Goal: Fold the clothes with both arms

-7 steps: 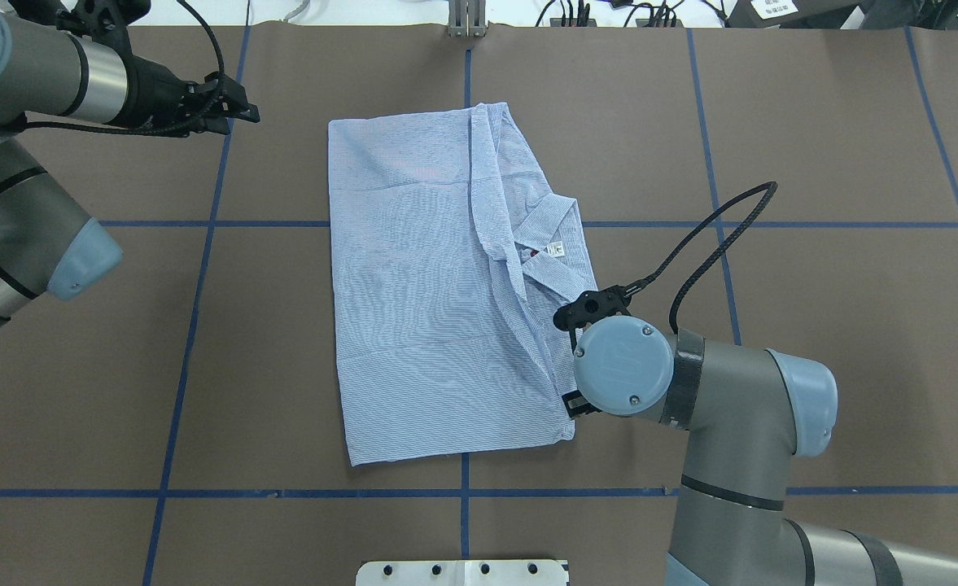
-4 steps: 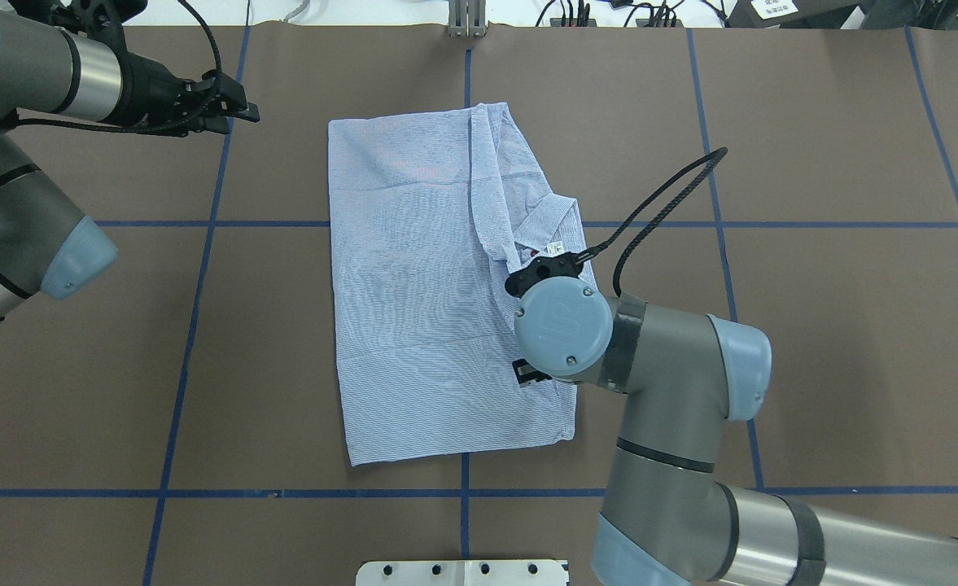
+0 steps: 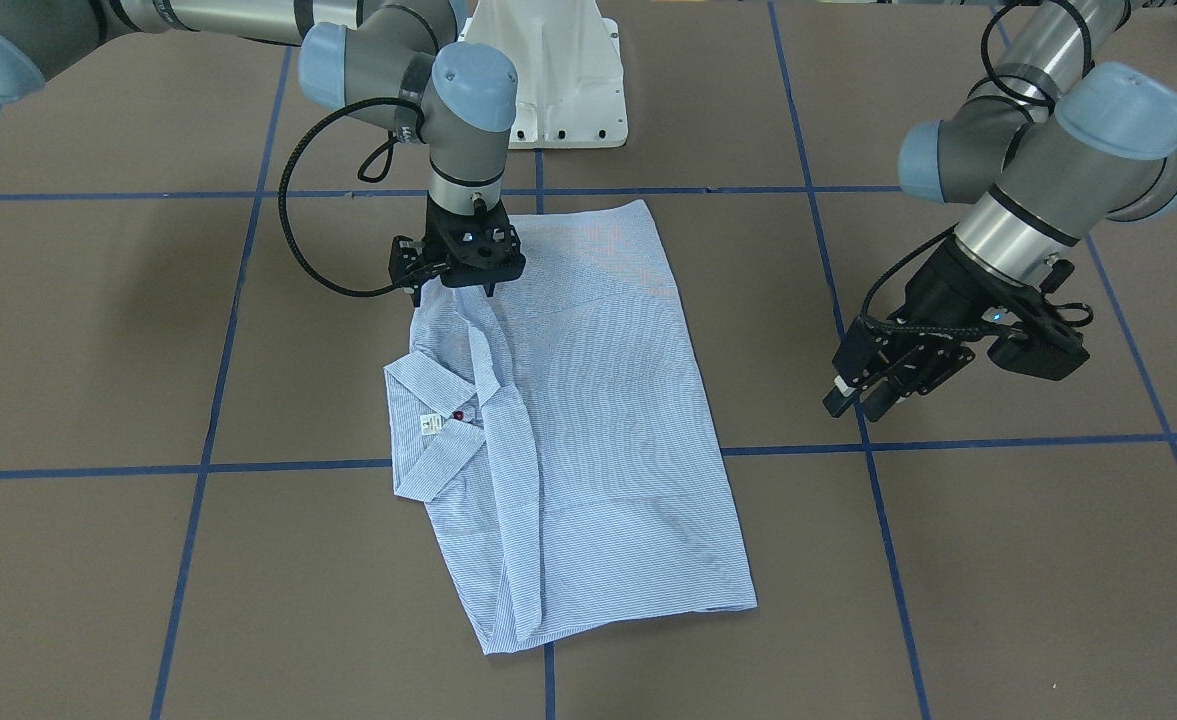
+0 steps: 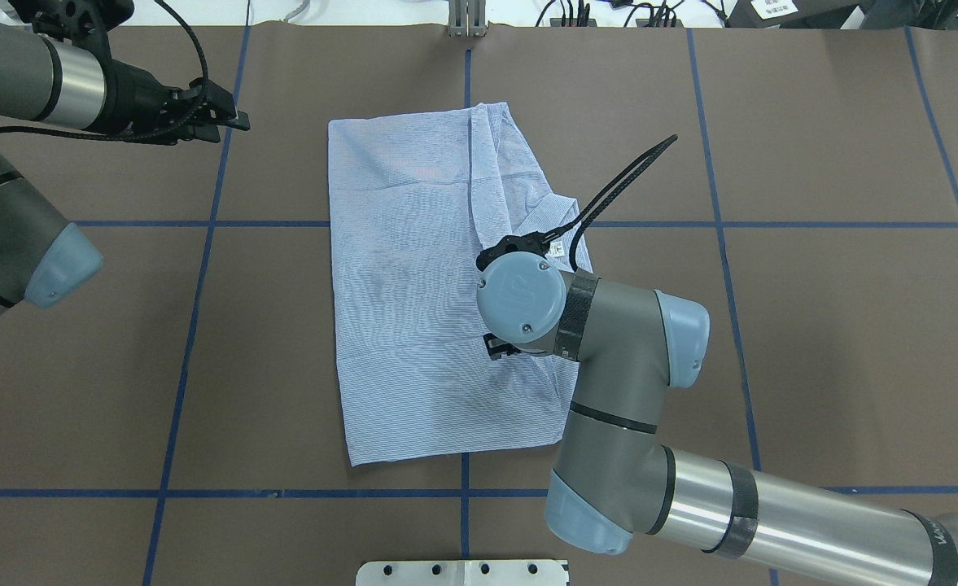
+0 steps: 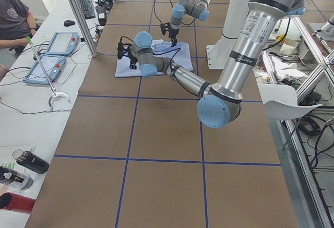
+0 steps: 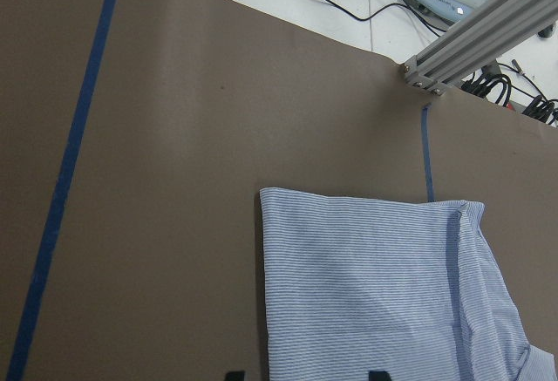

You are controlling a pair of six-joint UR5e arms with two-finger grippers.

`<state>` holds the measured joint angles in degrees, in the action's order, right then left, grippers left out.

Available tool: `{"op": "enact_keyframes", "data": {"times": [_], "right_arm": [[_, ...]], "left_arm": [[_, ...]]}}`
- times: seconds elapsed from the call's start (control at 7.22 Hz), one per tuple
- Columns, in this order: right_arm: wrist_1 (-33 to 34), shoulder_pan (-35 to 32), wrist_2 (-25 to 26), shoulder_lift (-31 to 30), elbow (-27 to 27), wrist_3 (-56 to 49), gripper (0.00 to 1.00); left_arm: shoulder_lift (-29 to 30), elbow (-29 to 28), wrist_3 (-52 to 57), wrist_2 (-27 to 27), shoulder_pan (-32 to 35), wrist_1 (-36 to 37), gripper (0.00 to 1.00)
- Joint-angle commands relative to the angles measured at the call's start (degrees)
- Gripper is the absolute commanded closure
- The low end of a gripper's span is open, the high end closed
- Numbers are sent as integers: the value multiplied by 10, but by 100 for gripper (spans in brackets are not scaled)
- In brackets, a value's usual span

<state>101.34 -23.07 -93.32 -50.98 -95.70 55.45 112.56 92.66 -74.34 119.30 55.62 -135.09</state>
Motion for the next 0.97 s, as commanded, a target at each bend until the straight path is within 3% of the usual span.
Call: {"op": "enact_keyframes", "data": {"times": [0.0, 0.28, 0.55, 0.83], "right_arm": [[-2, -7, -3, -7, 10, -5, 0], [0, -61, -52, -25, 6, -73, 0], [1, -83, -56, -75, -32, -106, 0], [4, -92, -57, -68, -34, -106, 0]], "left_arm": [[-1, 1, 0, 1, -1, 0, 44], [-1, 1, -1, 1, -2, 0, 44], [-1, 6, -2, 1, -1, 1, 44], [0, 6, -2, 1, -2, 1, 44]]}}
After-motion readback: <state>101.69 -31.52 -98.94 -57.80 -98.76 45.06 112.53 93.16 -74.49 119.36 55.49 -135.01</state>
